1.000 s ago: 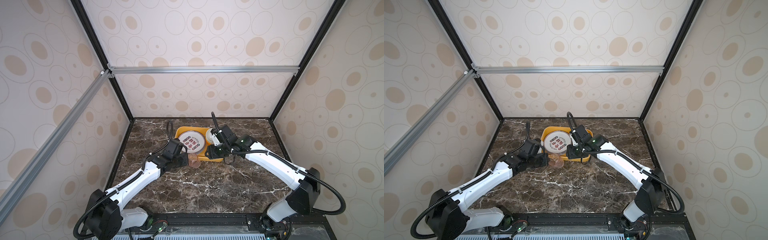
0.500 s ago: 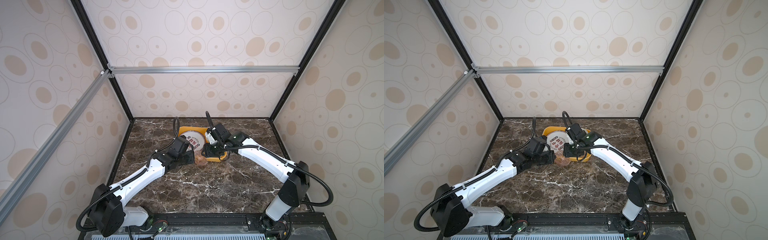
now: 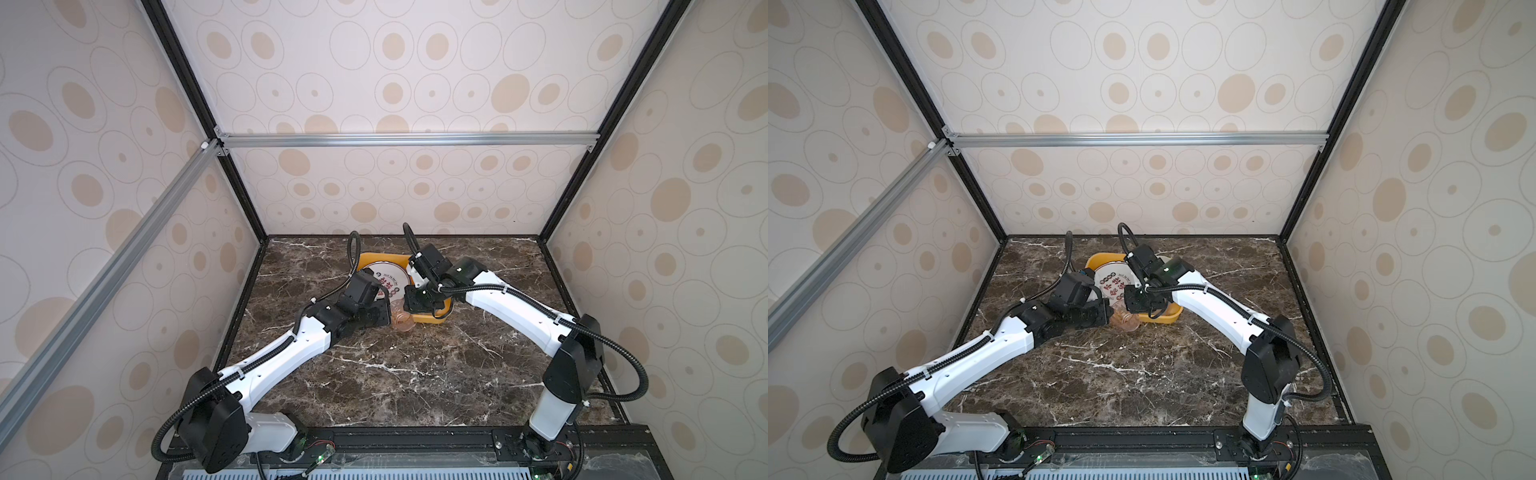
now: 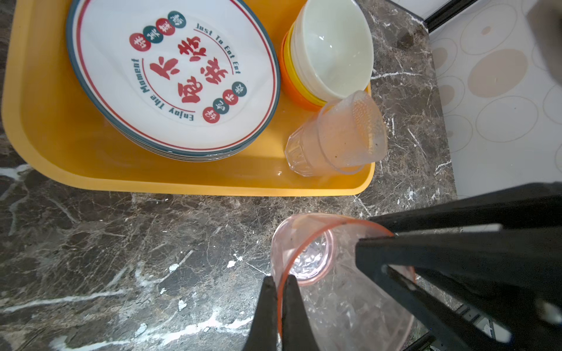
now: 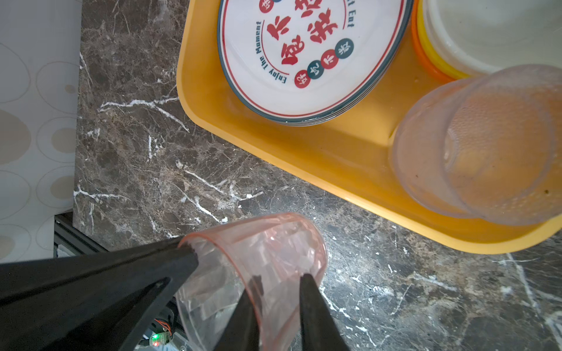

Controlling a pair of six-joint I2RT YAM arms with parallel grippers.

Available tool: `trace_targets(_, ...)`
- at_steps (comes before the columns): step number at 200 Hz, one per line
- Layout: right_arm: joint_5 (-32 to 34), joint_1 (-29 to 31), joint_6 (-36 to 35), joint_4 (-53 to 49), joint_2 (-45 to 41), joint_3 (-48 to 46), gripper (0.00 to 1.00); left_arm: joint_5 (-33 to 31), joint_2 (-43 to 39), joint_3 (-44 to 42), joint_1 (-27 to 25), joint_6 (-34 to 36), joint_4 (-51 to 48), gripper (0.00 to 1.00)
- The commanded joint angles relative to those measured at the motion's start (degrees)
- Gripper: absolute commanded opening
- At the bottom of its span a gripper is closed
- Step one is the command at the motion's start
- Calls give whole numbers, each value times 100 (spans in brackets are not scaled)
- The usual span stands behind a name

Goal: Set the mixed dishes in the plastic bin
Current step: 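Lift the pink cup with the right gripper toward the cups in the bin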

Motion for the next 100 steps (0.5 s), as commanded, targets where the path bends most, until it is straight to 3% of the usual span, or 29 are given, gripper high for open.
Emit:
trace_targets(1, 197, 5, 100, -194, 65, 145, 17, -33, -35, 322, -58, -112, 122, 1)
trace_targets(41, 417, -1, 98, -255, 28, 145, 10, -15, -68, 401, -60, -160, 133, 13)
trace_targets(100, 563, -182, 80, -337, -108, 127, 5, -72, -252, 412, -59, -212, 120, 27)
